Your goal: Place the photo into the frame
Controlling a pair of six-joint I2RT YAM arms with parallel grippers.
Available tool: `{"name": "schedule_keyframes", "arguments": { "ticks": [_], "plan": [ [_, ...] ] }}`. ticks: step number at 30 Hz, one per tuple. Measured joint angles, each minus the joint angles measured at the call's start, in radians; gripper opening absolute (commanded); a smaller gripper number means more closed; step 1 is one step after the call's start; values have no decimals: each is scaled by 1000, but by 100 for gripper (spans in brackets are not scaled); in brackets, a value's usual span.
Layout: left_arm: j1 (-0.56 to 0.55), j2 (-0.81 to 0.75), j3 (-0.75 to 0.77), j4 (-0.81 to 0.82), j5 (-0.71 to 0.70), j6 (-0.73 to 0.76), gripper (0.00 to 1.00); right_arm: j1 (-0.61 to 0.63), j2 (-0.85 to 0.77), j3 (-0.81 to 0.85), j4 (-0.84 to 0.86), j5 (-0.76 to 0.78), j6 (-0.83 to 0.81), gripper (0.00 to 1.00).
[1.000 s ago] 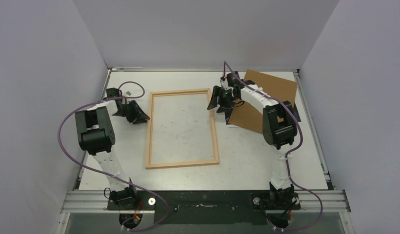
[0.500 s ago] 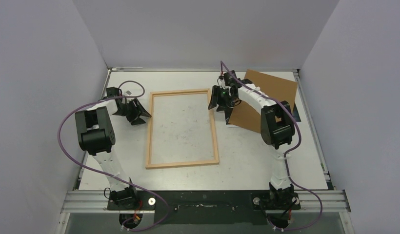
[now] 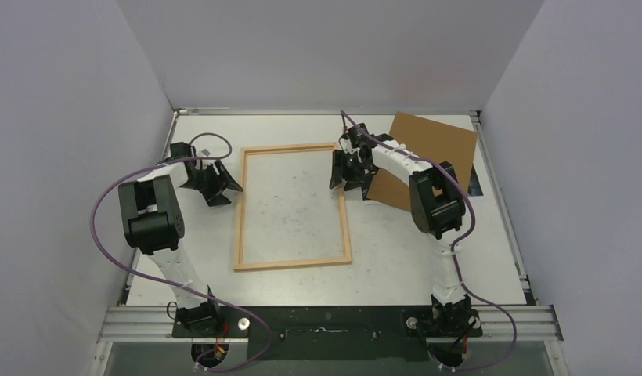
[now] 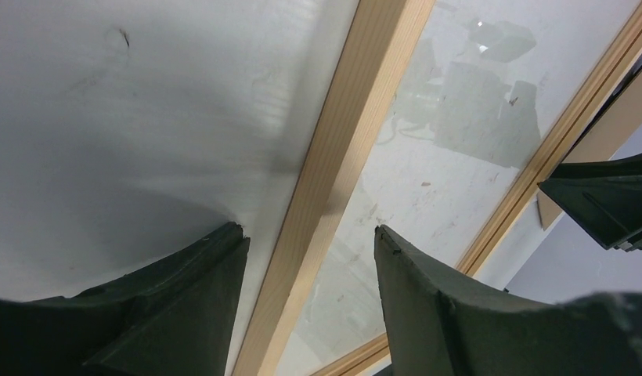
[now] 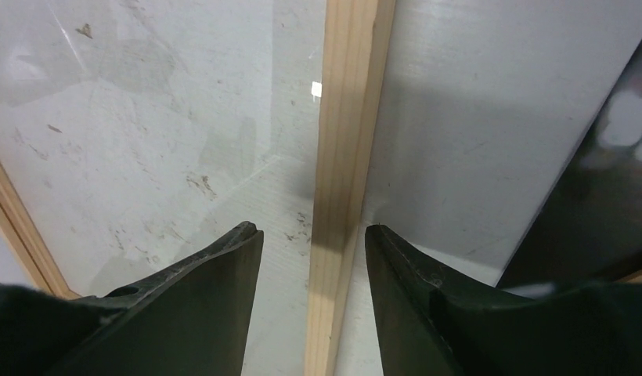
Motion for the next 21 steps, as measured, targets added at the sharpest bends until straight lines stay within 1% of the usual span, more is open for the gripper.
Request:
{"name": "schedule_keyframes", "arguments": {
  "ticks": [6, 11, 14, 17, 21],
  "plan": [
    [-16, -47, -63, -14, -16, -1, 55, 15, -3, -28, -15, 15, -24, 51],
    [-34, -78, -104, -20, -37, -1, 51, 26, -23, -56, -27, 24, -42, 48],
    [-40, -101, -132, -21, -50, -2, 45, 32, -40, -84, -35, 25, -46, 44],
    [-43, -115, -153, -20, -53, -3, 42, 37, -55, -106, -40, 26, -48, 37],
    [-43, -116, -157, -16, -53, -9, 40, 39, -60, -121, -32, 25, -42, 34]
  ]
}}
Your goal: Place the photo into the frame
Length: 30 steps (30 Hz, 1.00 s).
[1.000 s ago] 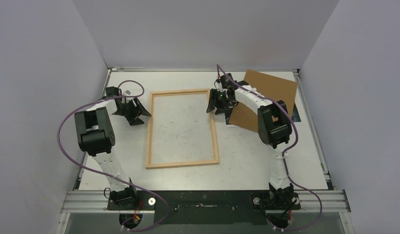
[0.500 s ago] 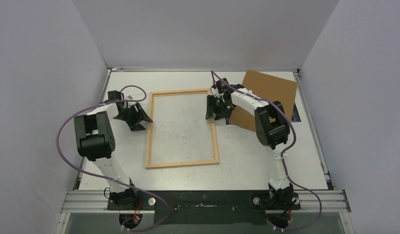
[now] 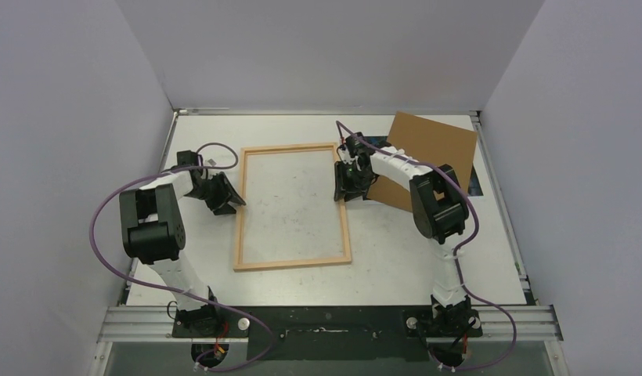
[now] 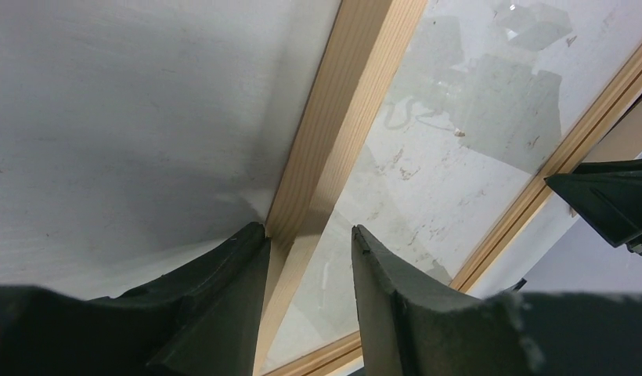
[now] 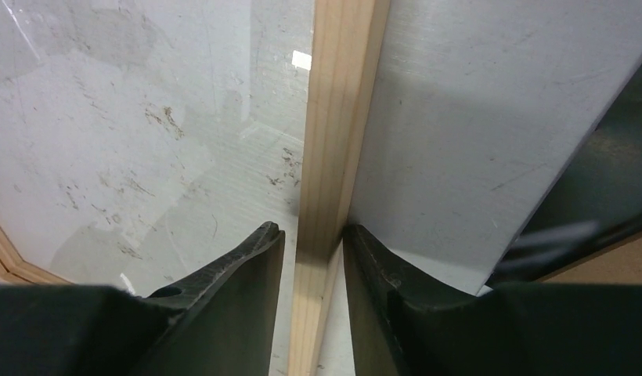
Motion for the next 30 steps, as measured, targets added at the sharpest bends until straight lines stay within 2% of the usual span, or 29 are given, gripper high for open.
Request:
{"name": "schedule_keyframes", "arguments": {
  "ticks": [10, 20, 30],
  "plan": [
    [-6, 7, 7, 47, 11, -47, 39, -1, -6, -11, 42, 23, 42, 33],
    [-35, 88, 114, 80, 3, -57, 39, -16, -6, 2, 106, 62, 89, 33],
    [-37, 146, 187, 109, -20, -84, 40, -34, 51, 116, 141, 85, 134, 36]
  ]
}}
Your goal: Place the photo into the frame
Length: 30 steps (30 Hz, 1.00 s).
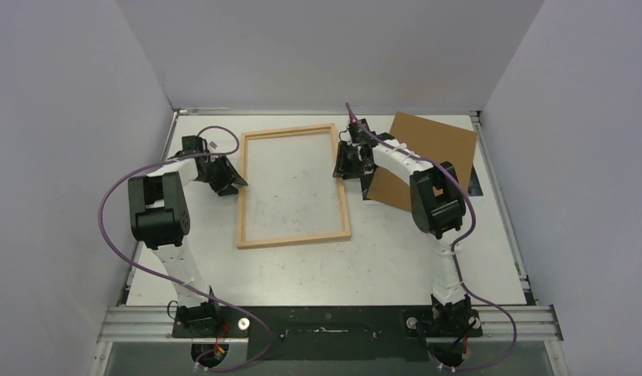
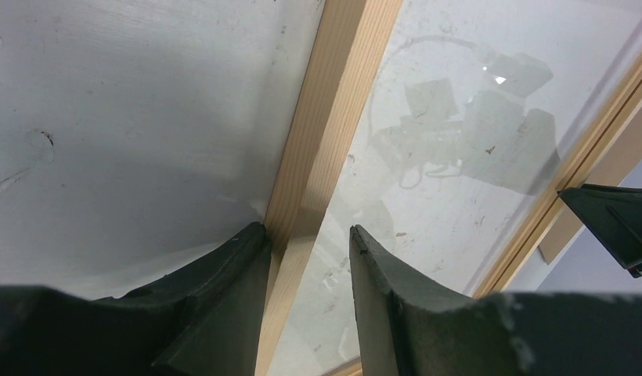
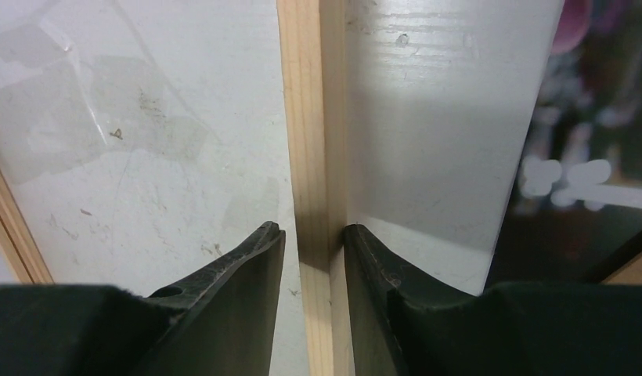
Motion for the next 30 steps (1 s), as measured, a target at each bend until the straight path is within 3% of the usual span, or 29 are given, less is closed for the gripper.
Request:
{"name": "schedule_keyframes", "arguments": {
  "ticks": [5, 11, 20, 24, 30],
  "plan": [
    [1, 4, 2, 0, 1, -11, 41, -2, 19, 3, 5, 5, 27, 41],
    [10, 6, 17, -24, 27, 6, 50, -2, 23, -5, 14, -17, 34, 50],
    [54, -28, 24, -122, -3, 81, 64, -19, -80, -104, -24, 36, -6, 53],
    [74, -81, 67, -197, -68, 125, 65, -76, -164, -106, -37, 106, -20, 57],
    [73, -158, 150, -233, -96, 184, 73, -241, -275, -106, -44, 222, -1, 60]
  ]
}}
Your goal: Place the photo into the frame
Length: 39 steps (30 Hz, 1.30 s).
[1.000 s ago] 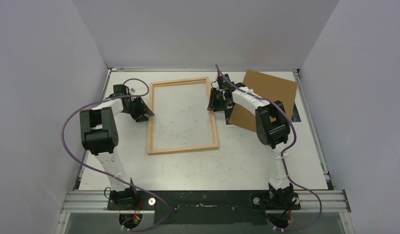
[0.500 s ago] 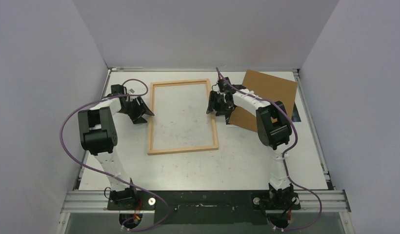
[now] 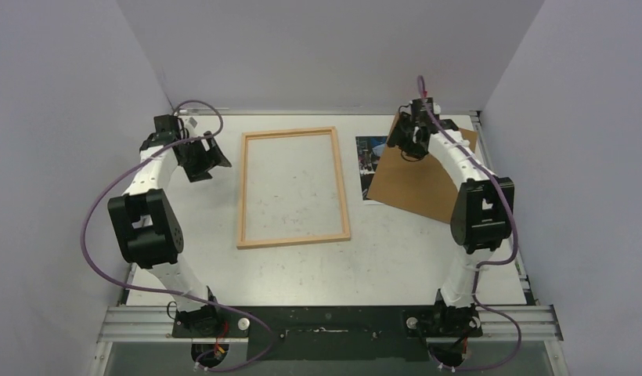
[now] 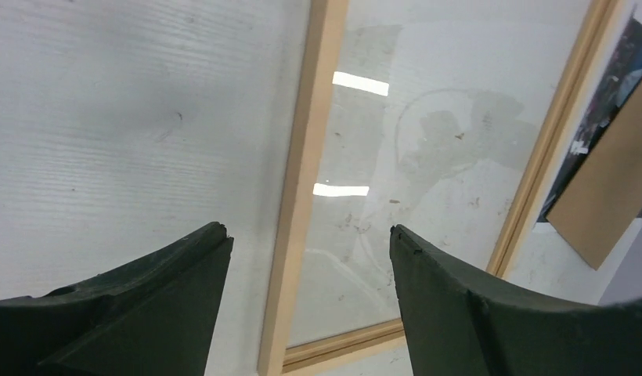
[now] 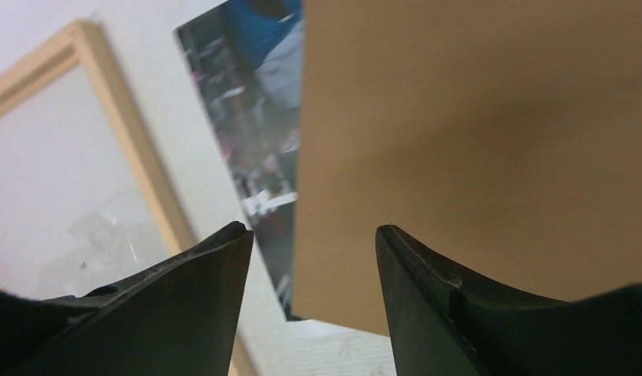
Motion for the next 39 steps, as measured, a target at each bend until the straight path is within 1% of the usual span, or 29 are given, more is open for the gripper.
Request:
{"name": "schedule_keyframes", "arguments": {
  "ticks": [3, 5, 12, 15, 18, 23, 29, 31, 34, 37, 39],
  "plan": [
    [-14, -35, 1, 19, 40, -10, 74, -91, -18, -17, -11, 32, 36, 62],
    [-47, -40, 1, 51, 69, -38, 74, -154, -34, -68, -19, 69, 63, 66],
    [-280, -3, 16, 200, 159, -167, 74, -315, -115, -274, -68, 122, 95, 68],
    [-374, 50, 46, 248, 188, -209, 74, -410, -205, -380, -64, 134, 115, 69],
    [-433, 100, 74, 272, 216, -244, 74, -489, -308, -454, -64, 165, 131, 69],
    [-494, 163, 112, 328, 261, -306, 72, -499, -406, -498, -29, 157, 125, 70],
    [-575, 245, 171, 422, 313, -397, 70, -492, -424, -566, 3, 74, 104, 71],
    [-605, 271, 189, 457, 327, -430, 70, -491, -424, -583, -6, 72, 100, 71],
    [-647, 308, 215, 504, 346, -469, 68, -491, -427, -586, -31, 101, 89, 67],
    [-689, 348, 238, 557, 360, -510, 59, -479, -435, -586, -30, 90, 66, 62],
    [-713, 376, 249, 604, 369, -542, 48, -440, -436, -583, -11, 54, 50, 57]
  ]
}}
